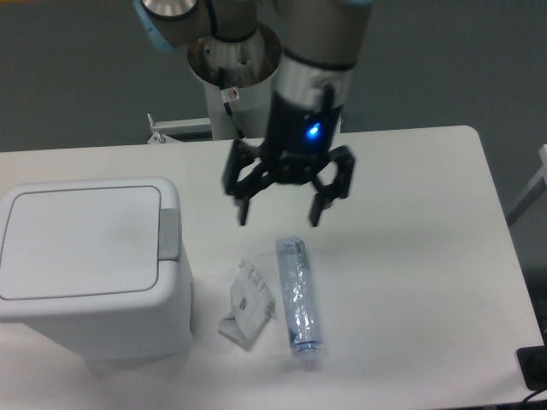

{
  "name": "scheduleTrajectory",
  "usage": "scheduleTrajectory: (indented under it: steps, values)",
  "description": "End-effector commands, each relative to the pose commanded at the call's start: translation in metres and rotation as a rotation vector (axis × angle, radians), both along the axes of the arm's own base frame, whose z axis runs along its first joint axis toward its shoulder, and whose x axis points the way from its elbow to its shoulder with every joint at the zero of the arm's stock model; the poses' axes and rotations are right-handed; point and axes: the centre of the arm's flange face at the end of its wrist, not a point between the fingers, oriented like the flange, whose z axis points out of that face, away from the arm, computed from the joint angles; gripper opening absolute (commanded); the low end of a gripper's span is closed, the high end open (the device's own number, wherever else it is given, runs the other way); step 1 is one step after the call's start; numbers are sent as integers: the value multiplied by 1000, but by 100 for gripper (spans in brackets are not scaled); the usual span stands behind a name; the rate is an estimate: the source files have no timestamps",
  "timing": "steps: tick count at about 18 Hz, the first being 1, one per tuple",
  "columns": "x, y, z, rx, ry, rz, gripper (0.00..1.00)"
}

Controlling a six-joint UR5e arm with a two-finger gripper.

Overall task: Open the trash can
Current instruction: 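Move the gripper down toward the grey button on the trash can lid, then press the grey lid button with the gripper fingertip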

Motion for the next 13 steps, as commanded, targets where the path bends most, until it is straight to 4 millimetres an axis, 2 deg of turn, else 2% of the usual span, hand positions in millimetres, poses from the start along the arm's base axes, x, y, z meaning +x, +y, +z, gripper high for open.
scheduleTrajectory:
  steps: [2, 9, 13]
  values:
    - [4, 2, -11, -16, -35, 29, 100]
    - [23, 15, -17, -25, -45, 0, 100]
    - [31, 15, -31, -45, -60, -13, 100]
